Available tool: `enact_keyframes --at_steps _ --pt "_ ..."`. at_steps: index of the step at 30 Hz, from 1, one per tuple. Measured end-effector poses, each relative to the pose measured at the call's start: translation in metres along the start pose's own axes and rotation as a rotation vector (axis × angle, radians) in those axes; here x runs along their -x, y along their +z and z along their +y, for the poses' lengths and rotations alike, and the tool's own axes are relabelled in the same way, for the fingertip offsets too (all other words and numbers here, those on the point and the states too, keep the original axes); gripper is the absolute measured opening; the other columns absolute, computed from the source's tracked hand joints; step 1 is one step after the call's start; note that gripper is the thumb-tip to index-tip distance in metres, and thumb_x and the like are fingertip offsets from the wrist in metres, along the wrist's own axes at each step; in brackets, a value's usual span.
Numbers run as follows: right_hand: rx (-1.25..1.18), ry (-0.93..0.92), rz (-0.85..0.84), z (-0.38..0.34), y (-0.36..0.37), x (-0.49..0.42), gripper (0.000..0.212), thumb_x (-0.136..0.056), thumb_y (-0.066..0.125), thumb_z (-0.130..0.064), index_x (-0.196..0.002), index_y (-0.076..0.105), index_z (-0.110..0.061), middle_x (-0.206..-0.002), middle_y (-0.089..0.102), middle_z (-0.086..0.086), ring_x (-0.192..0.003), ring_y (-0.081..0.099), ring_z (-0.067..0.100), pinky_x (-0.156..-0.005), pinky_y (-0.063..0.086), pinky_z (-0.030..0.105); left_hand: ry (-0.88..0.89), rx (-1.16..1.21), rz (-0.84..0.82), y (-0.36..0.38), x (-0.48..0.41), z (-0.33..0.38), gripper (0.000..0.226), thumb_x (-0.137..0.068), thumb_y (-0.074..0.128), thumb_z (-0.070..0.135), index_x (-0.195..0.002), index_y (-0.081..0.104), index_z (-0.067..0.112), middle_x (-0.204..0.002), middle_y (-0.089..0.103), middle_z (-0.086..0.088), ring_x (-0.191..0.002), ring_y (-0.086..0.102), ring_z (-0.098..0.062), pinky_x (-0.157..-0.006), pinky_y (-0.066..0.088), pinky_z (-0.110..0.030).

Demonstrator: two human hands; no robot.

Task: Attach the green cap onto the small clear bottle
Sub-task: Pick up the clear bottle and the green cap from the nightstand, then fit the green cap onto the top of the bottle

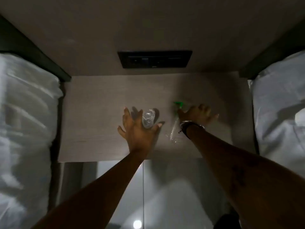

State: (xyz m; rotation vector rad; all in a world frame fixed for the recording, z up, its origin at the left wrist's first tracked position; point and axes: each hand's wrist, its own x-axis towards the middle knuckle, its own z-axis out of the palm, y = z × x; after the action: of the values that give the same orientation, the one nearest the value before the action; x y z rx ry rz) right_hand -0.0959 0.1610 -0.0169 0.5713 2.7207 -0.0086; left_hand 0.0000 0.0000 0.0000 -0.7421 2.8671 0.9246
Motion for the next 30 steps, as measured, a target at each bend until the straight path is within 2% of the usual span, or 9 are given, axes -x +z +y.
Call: enact_keyframes --at_steps 3,8,11,13,15,18,22,27,30 --pt "-0.016 -0.064 -0.043 -0.03 -0.002 0.007 0.055 -0.079 0.046 -0.062 -0.107 0.065 -0.019 -0.13 0.052 0.009 -0.129 0.031 0.032 -0.106 0.008 0.067 0.005 0.108 0.12 -0.016 -0.007 -0.013 0.061 -0.069 0.075 0.056 -0.122 0.053 0.036 -0.161 0.015 -0.008 -0.146 0.019 -0.031 -0.112 0.009 -0.065" --pt "-0.142 0.02 -0.055 -0.022 -0.01 0.007 0.041 -0.077 0.055 -0.052 -0.095 0.065 -0.017 -0.122 0.057 0.008 -0.126 0.035 0.032 -0.108 0.012 0.065 -0.007 0.297 0.119 -0.013 0.002 -0.008 0.052 -0.069 0.08 0.044 -0.116 0.06 0.036 -0.163 0.01 -0.003 -0.148 0.01 -0.026 -0.115 0.002 -0.061" --pt "-0.597 0.082 -0.095 -0.014 -0.043 0.014 0.037 -0.071 0.064 -0.054 -0.075 0.061 -0.018 -0.109 0.062 0.009 -0.116 0.048 0.032 -0.105 0.029 0.056 0.024 0.279 0.045 -0.011 0.007 -0.002 0.051 -0.069 0.082 0.04 -0.115 0.063 0.031 -0.162 0.008 -0.006 -0.149 0.002 -0.028 -0.116 0.002 -0.06" --pt "-0.886 -0.111 -0.019 -0.006 -0.064 0.025 0.033 -0.076 0.067 -0.045 -0.085 0.069 -0.014 -0.104 0.068 0.013 -0.105 0.059 0.036 -0.095 0.046 0.04 0.053 0.282 -0.012 -0.01 0.011 0.0 0.053 -0.068 0.082 0.041 -0.115 0.065 0.028 -0.162 0.008 -0.007 -0.149 0.001 -0.029 -0.116 0.001 -0.059" --pt "-1.12 -0.341 0.182 -0.002 -0.082 0.04 0.015 -0.08 0.066 -0.031 -0.087 0.075 -0.022 -0.101 0.072 0.004 -0.108 0.061 0.031 -0.092 0.048 0.031 0.083 0.282 -0.1 -0.013 0.007 -0.001 0.054 -0.068 0.08 0.046 -0.118 0.063 0.033 -0.163 0.004 -0.006 -0.149 -0.002 -0.027 -0.116 -0.002 -0.055" --pt "-1.581 -0.293 0.078 -0.009 -0.104 0.063 0.022 -0.076 0.075 -0.021 -0.075 0.072 -0.043 -0.127 0.061 -0.001 -0.123 0.049 0.009 -0.1 0.04 0.024 0.11 0.291 -0.173 -0.02 -0.003 -0.004 0.055 -0.067 0.083 0.041 -0.111 0.052 0.05 -0.161 0.0 0.002 -0.149 -0.005 -0.023 -0.114 -0.008 -0.045" --pt "-1.444 -0.409 0.137 -0.012 -0.1 0.077 0.022 -0.078 0.074 -0.021 -0.087 0.068 -0.04 -0.14 0.048 0.004 -0.132 0.039 0.018 -0.109 0.035 0.043 0.152 0.292 -0.161 -0.02 -0.004 -0.008 0.059 -0.066 0.083 0.041 -0.109 0.047 0.059 -0.16 0.001 0.007 -0.147 -0.006 -0.018 -0.114 -0.008 -0.046" --pt "-1.105 -0.646 0.251 -0.01 -0.079 0.087 0.03 -0.073 0.078 -0.023 -0.098 0.068 -0.011 -0.144 0.041 0.017 -0.136 0.028 0.033 -0.11 0.021 0.019 0.226 0.266 -0.103 -0.016 0.001 -0.015 0.074 -0.064 0.079 0.056 -0.127 0.04 0.057 -0.163 0.001 0.001 -0.148 -0.005 -0.017 -0.114 -0.008 -0.043" --pt "-0.897 -0.76 0.2 -0.006 -0.066 0.093 0.03 -0.069 0.077 -0.027 -0.096 0.071 -0.016 -0.148 0.034 0.008 -0.139 0.023 0.032 -0.113 0.019 0.04 0.226 0.296 -0.06 -0.015 0.003 -0.018 0.062 -0.067 0.07 0.062 -0.125 0.05 0.053 -0.162 0.01 -0.001 -0.149 0.001 -0.02 -0.115 -0.004 -0.047"
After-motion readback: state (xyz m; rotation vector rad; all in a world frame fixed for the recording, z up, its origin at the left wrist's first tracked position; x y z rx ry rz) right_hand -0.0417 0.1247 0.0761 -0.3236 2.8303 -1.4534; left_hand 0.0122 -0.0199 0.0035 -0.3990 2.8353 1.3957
